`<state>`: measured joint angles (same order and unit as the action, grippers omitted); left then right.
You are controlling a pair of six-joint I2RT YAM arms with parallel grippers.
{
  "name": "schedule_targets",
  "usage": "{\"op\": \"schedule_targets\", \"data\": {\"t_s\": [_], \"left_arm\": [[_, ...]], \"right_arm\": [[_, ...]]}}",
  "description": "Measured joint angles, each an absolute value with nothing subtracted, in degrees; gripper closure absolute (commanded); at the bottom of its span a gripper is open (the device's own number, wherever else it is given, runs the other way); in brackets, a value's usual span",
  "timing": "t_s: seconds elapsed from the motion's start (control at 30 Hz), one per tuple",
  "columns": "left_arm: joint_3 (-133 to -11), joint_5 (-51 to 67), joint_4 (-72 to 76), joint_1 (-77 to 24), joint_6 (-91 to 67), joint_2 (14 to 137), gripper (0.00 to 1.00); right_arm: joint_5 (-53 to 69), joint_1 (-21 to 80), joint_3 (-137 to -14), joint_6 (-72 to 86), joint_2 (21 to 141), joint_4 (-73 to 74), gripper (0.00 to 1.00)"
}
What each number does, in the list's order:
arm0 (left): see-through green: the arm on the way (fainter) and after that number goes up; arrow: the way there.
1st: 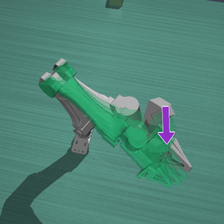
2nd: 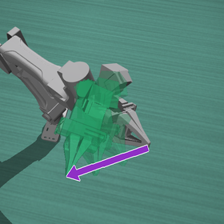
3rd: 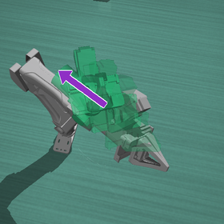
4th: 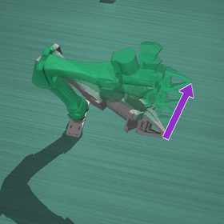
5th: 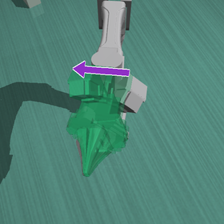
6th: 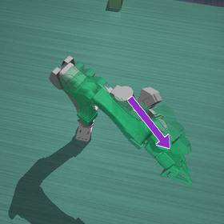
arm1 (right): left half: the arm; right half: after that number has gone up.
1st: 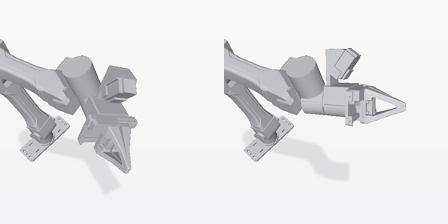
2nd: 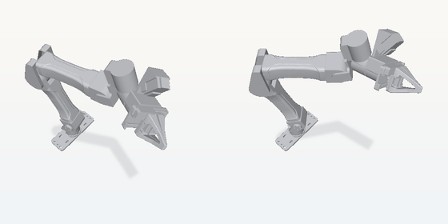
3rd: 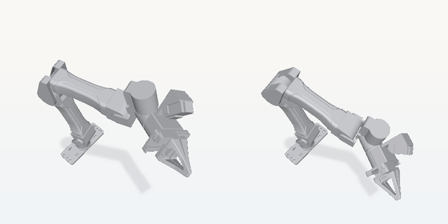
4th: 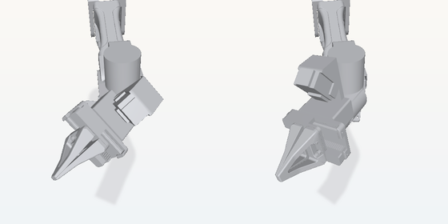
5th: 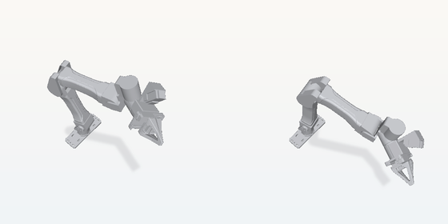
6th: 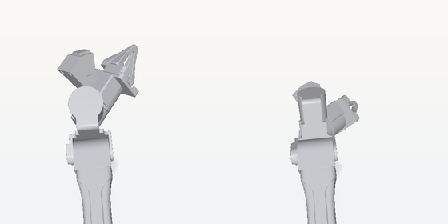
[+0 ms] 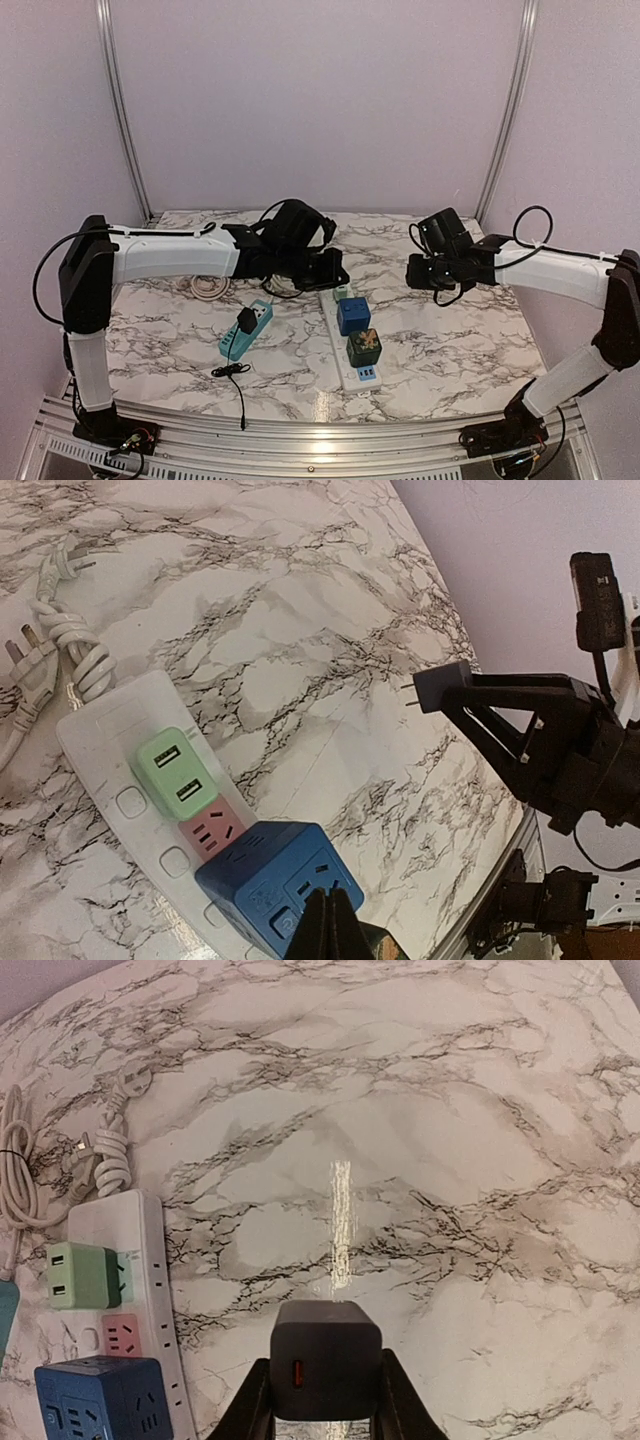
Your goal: Pull the plug off the socket
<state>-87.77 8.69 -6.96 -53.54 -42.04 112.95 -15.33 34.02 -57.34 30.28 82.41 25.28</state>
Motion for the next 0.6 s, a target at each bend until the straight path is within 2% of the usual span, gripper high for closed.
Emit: {"op": "schedule_targets", "data": {"t_s": [0.33,0.6], "left_arm": [[-83.64,7.27,-9.52,-53.08,-39.75,105.91,1.00],[-78.91,6.15,-9.96,-52.23,-39.27,101.51,1.00]], "right_arm": [[5.30,20.29,-48.86,30.76,81.97,12.21,1.00],[14.46,14.74,-46.15,32.56,83.77,4.82,1.00]]}}
